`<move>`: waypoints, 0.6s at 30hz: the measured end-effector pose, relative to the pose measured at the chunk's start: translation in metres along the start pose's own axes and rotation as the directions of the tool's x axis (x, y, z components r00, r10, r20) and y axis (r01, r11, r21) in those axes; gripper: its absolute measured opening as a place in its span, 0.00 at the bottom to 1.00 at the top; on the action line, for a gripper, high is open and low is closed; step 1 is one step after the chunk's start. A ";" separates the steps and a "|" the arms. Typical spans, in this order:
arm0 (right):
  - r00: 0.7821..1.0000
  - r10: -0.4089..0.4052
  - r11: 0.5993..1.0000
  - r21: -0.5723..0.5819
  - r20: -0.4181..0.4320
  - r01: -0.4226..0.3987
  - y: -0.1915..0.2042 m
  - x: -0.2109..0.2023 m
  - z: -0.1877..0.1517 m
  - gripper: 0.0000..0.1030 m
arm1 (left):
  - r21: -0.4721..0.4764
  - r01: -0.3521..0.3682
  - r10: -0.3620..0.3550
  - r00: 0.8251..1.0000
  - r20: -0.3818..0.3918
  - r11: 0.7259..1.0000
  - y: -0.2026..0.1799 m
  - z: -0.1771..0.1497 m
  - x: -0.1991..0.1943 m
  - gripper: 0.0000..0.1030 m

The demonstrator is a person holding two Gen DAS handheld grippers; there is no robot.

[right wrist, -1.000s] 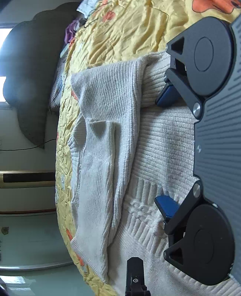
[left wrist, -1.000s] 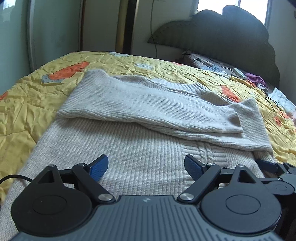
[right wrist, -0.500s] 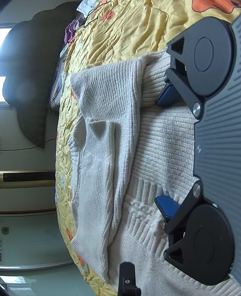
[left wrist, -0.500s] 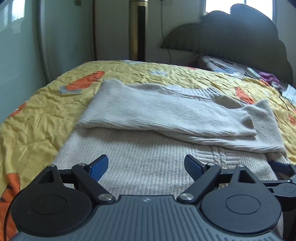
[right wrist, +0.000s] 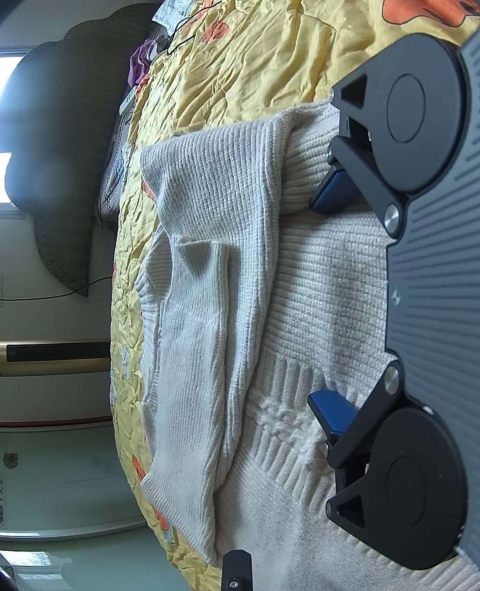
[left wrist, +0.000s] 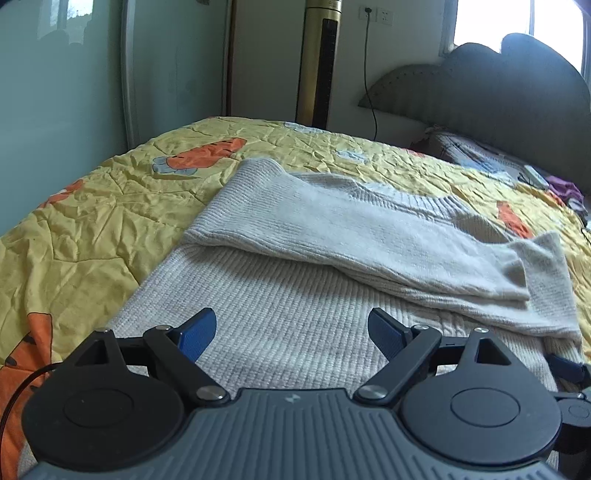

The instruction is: Fold small clothes

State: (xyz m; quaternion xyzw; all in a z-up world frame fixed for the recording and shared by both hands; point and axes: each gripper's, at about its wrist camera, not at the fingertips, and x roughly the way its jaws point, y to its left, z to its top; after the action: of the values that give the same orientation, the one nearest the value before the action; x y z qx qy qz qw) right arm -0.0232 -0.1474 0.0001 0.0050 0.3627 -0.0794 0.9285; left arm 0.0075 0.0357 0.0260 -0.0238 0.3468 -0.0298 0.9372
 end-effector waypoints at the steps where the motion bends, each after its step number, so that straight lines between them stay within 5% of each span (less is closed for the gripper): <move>1: 1.000 0.000 1.000 0.000 0.000 0.000 0.000 0.000 0.000 1.00 | 0.012 0.002 -0.002 1.000 -0.008 1.000 -0.001 -0.001 0.001 0.87; 9: 1.000 0.000 1.000 0.000 0.000 0.000 0.000 0.000 0.000 1.00 | 0.003 0.016 -0.016 0.999 0.043 1.000 0.016 0.003 -0.015 0.87; 18: 1.000 0.000 1.000 0.000 0.000 0.000 0.000 0.000 0.000 1.00 | -0.090 0.143 -0.138 0.989 0.052 0.986 0.042 0.008 -0.023 0.87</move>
State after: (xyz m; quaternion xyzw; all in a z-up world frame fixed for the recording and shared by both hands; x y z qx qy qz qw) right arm -0.0233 -0.1475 0.0001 0.0050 0.3626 -0.0792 0.9286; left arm -0.0031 0.0791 0.0440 -0.0928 0.3238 -0.0790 0.9382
